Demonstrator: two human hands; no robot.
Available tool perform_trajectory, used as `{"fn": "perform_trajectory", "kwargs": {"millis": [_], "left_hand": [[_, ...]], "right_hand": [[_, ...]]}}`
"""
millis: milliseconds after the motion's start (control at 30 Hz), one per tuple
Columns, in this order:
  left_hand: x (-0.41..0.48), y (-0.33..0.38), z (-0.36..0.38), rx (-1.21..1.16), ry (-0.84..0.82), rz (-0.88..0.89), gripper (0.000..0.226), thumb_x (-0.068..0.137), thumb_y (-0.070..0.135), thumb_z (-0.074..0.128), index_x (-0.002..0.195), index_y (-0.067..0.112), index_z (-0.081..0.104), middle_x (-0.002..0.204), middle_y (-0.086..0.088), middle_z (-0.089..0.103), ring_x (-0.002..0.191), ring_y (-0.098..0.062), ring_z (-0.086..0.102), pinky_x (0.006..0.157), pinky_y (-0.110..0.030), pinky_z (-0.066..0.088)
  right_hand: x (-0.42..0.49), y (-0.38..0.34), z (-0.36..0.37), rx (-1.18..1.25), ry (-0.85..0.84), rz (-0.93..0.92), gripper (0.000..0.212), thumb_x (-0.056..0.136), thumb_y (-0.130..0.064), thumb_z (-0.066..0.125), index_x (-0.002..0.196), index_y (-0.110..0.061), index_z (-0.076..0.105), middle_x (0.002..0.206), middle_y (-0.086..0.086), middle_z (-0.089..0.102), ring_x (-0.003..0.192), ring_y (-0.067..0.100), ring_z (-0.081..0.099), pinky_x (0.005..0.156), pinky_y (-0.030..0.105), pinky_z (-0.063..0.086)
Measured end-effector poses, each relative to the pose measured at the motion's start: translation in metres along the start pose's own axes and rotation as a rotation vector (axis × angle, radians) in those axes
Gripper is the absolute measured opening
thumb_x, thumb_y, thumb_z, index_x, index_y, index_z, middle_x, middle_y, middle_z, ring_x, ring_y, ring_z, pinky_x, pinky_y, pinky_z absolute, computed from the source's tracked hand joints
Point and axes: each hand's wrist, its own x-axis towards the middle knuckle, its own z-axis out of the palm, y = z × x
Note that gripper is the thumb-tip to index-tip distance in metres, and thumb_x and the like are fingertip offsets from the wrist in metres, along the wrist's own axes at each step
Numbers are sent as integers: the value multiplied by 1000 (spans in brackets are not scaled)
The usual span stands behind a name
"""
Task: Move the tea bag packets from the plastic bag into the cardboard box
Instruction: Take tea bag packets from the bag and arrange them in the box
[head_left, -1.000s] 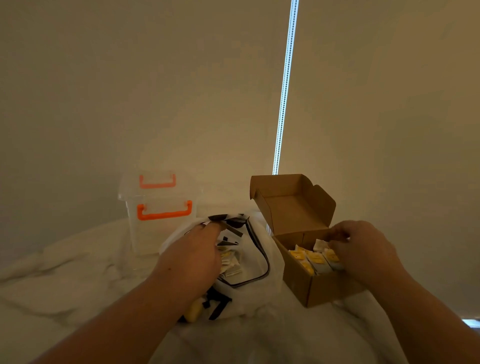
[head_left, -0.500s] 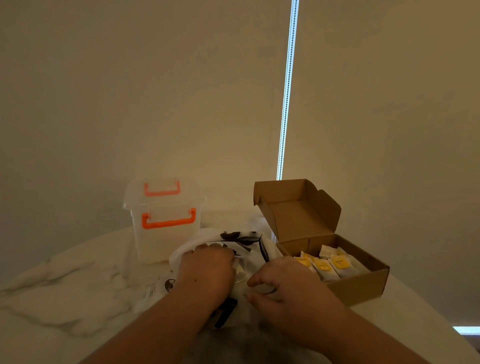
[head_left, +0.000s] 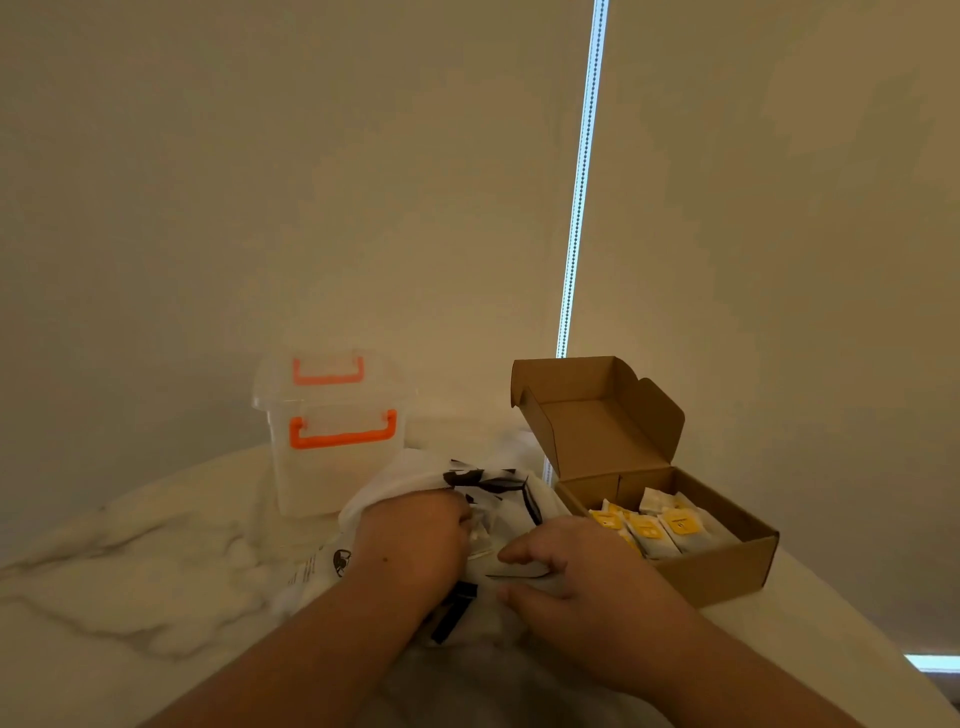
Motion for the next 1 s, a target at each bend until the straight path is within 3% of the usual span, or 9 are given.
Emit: {"fn": "perform_trajectory", "kwargs": {"millis": [133, 367, 467, 600, 700, 833, 933, 1000], "left_hand": [[-25, 9, -19, -32, 253, 118, 29, 96, 42, 41, 107, 35, 67, 100, 13, 68, 89, -4, 58, 78, -19, 43], [-34, 19, -23, -169, 369, 215, 26, 95, 44, 43, 96, 34, 67, 85, 16, 65, 77, -2, 56, 67, -9, 34], [-39, 21, -24, -211, 373, 329, 25, 92, 46, 44, 95, 36, 67, 85, 19, 61, 79, 0, 53, 69, -12, 40], [-44, 28, -24, -232, 287, 463, 29, 90, 46, 42, 102, 37, 67, 90, 21, 62, 82, 5, 49, 73, -11, 39], [-45, 33, -26, -221, 286, 531, 22, 91, 42, 48, 102, 36, 67, 90, 22, 61, 81, 6, 49, 74, -13, 41], [-54, 32, -27, -340, 309, 447, 11, 86, 43, 47, 94, 40, 54, 86, 24, 51, 85, 3, 48, 69, -12, 39], [-51, 26, -23, -336, 330, 378, 4, 86, 34, 47, 83, 36, 46, 77, 18, 47, 78, -1, 46, 61, -19, 41], [-46, 21, -20, -309, 331, 336, 7, 86, 30, 50, 82, 35, 47, 75, 17, 48, 76, -1, 46, 60, -20, 40]], "right_hand": [[-1, 5, -3, 62, 54, 84, 44, 91, -50, 57, 134, -45, 51, 112, -27, 56, 95, -6, 52, 85, 13, 45], [-3, 8, -3, 259, 80, 199, 46, 95, -39, 58, 140, -39, 48, 88, -13, 66, 84, 3, 62, 76, 13, 48], [-4, 9, -1, 431, 96, 273, 44, 96, -39, 55, 139, -40, 46, 85, -7, 70, 78, 7, 68, 68, 21, 54], [-6, 6, -2, 764, 84, 363, 27, 102, -34, 46, 121, -29, 64, 94, 1, 71, 77, 16, 71, 67, 29, 58], [-8, 3, -4, 851, 89, 383, 31, 102, -30, 45, 96, -14, 70, 84, 5, 72, 68, 13, 68, 64, 27, 56], [-9, 5, -10, 713, 152, 330, 16, 97, -23, 57, 90, -22, 71, 80, 1, 71, 65, 12, 68, 63, 30, 58], [-14, 10, -23, 555, 190, 296, 21, 92, -15, 60, 83, -30, 71, 73, -3, 67, 54, 5, 61, 52, 19, 50], [-17, 16, -39, 479, 253, 259, 24, 92, -14, 61, 79, -32, 70, 74, -7, 67, 59, 7, 61, 52, 17, 49]]}}
